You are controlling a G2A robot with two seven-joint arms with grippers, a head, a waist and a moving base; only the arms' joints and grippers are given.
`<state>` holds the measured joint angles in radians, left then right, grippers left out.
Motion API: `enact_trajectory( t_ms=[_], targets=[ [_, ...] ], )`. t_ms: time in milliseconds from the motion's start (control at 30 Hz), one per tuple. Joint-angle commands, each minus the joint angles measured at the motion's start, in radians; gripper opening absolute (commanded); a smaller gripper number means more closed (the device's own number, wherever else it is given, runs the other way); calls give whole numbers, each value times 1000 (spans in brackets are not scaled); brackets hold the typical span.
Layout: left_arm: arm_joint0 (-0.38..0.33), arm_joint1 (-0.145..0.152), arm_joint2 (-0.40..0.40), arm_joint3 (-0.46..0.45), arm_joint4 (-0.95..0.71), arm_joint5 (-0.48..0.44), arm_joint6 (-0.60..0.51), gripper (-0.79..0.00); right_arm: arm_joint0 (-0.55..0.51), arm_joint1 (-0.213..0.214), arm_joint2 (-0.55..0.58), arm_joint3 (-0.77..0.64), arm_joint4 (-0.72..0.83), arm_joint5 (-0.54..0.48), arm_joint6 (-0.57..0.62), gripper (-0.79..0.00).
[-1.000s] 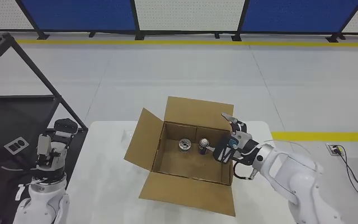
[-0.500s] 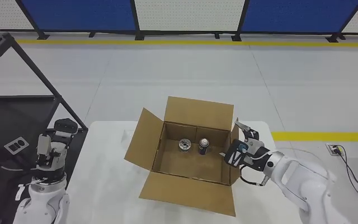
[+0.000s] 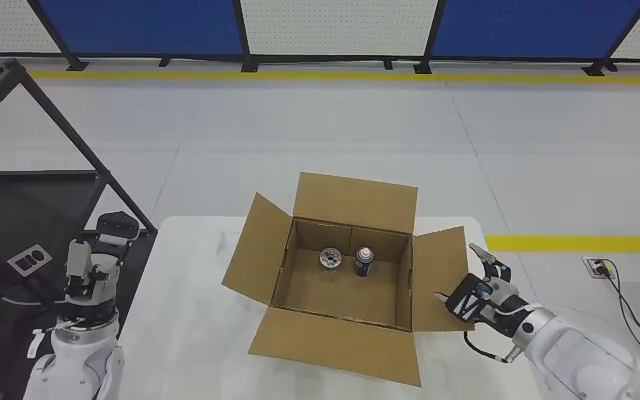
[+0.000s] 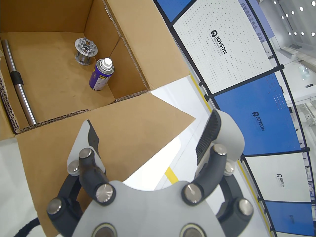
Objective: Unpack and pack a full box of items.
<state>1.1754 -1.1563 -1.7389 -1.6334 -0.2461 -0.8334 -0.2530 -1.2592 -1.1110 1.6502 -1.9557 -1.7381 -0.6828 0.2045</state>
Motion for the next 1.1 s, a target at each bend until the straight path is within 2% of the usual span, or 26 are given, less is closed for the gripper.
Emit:
enact_trajectory(
  t_ms=[0,367,767,1067],
  targets=[
    [0,0,0,0,0,0,0,0,-12,2,13,12,-12,13,-14,0],
    [0,0,0,0,0,0,0,0,-34,11,21,97,-70,75,-30,0],
    [0,0,0,0,0,0,0,0,31,15,-37,275,-56,76,-161,0],
    [0,0,0,0,0,0,0,0,58,20,-64,341,-58,75,-214,0]
  ],
)
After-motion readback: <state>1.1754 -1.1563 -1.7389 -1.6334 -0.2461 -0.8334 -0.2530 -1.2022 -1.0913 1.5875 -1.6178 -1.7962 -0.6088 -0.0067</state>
